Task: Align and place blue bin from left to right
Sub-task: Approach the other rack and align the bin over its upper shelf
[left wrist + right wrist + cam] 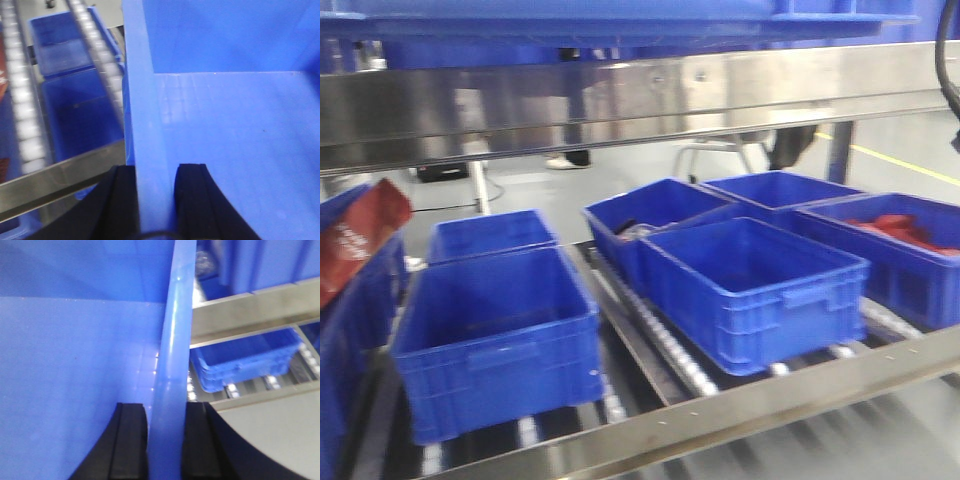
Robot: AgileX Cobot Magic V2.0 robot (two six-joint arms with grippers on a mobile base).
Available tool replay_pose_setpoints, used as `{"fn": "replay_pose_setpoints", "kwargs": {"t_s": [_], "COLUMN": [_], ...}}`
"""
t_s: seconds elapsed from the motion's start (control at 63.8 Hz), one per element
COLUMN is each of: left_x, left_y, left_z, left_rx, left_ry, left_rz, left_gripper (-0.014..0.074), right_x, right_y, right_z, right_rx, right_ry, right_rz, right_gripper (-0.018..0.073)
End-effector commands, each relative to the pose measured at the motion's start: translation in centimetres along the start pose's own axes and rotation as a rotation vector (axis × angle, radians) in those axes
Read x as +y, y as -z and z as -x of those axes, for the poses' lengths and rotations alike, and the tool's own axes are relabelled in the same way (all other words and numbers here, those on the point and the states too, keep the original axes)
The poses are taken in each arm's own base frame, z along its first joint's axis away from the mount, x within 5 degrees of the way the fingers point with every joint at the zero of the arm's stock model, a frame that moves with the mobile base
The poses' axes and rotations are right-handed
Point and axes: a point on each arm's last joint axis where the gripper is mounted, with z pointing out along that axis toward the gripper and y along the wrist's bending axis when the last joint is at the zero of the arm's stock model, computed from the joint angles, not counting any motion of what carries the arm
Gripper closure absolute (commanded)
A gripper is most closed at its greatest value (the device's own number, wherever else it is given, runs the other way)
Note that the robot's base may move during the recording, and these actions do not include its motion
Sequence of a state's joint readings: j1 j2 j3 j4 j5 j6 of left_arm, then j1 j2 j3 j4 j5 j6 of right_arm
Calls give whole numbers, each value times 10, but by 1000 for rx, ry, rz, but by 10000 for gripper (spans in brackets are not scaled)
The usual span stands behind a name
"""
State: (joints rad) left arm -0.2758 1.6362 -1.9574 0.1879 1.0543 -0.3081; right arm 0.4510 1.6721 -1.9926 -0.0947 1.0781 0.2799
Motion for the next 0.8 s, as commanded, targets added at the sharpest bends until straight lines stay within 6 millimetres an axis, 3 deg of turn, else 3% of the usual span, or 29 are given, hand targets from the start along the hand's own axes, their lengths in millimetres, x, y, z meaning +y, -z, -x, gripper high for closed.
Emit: {"fn": "replay_pose_setpoints", "kwargs": {"t_s": [0.0,0.784], "left_x": [2,2], "left_y": [16,16], "left_z": [13,13], "left_rx": [-122,-122], "left_ry": [-12,-12], "left_rz": [-10,-10], "left_gripper": [613,613], "right_x": [-1,-1], "right_y": [19,19], "right_z": [12,12], "right_rx": [-118,-118], "right_ry": [36,36], "right_rz": [8,8], "right_gripper": [633,633]}}
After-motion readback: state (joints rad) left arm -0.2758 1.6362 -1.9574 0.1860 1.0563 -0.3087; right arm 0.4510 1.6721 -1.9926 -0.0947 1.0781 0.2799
